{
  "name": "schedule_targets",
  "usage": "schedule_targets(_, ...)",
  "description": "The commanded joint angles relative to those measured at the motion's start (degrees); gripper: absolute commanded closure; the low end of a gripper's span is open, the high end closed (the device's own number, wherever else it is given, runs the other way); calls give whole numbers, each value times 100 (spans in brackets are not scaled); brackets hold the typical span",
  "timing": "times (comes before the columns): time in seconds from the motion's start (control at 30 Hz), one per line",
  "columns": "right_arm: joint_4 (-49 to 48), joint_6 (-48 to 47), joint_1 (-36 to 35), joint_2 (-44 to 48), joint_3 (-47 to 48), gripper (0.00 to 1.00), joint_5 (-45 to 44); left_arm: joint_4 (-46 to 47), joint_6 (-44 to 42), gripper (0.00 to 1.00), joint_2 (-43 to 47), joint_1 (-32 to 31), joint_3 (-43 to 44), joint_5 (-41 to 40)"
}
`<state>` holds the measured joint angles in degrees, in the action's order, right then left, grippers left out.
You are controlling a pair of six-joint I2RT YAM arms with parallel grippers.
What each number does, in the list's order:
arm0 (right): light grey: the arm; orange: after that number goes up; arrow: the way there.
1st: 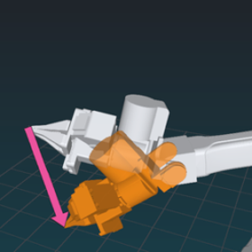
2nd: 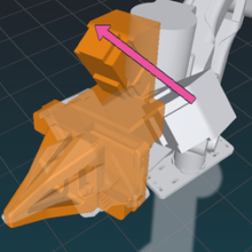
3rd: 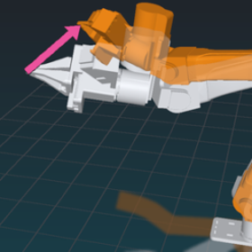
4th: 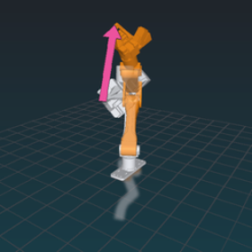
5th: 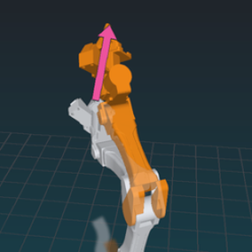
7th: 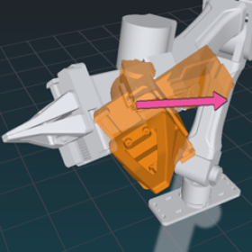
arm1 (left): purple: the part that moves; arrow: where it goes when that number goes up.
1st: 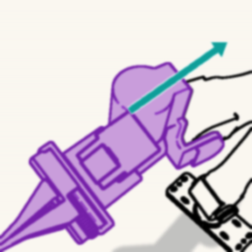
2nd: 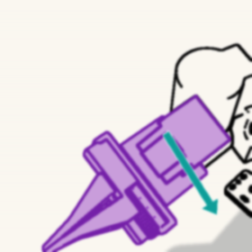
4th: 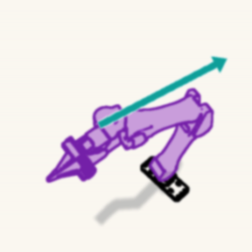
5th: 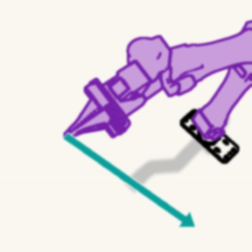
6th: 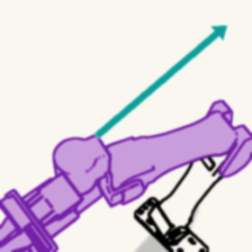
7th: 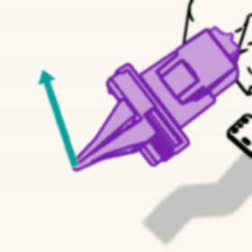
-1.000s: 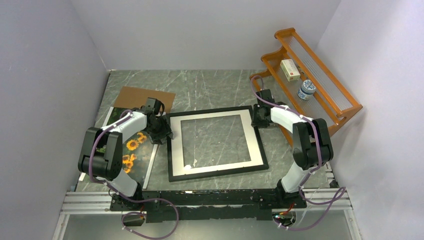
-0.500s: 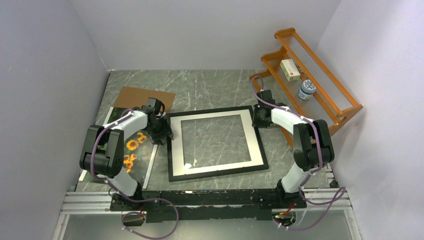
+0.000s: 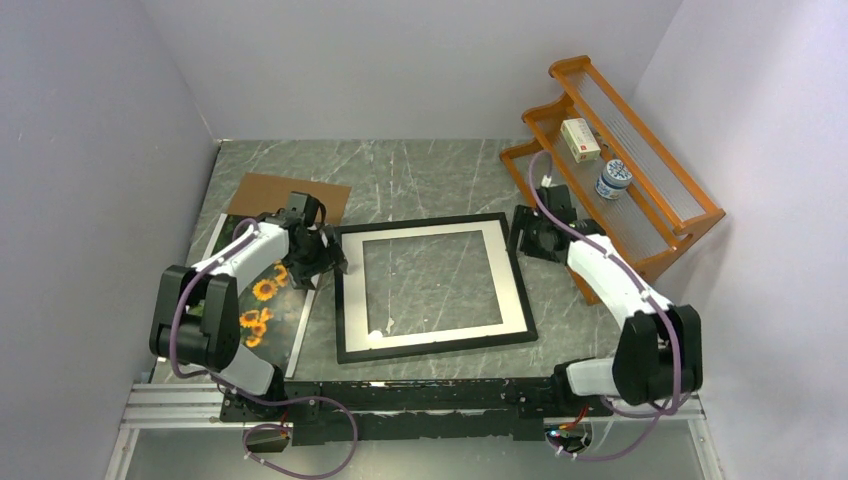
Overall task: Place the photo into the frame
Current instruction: Move the photo frame to the center of the board.
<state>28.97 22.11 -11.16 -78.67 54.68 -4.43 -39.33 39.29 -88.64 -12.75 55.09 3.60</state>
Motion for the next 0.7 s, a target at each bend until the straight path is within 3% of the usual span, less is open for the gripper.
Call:
schedule_targets(0.0,1082,421,30,573,-486,27,-169,-51,130,13,273,17,120,-165)
schedule_targets(0.2,1236,869,34,1149,-1105,25,196,166,64,14,-112,18,247,147)
schedule_targets(0.67,626,745,76,409,-1272,23,957,476,-179,20,-924,13,590,590)
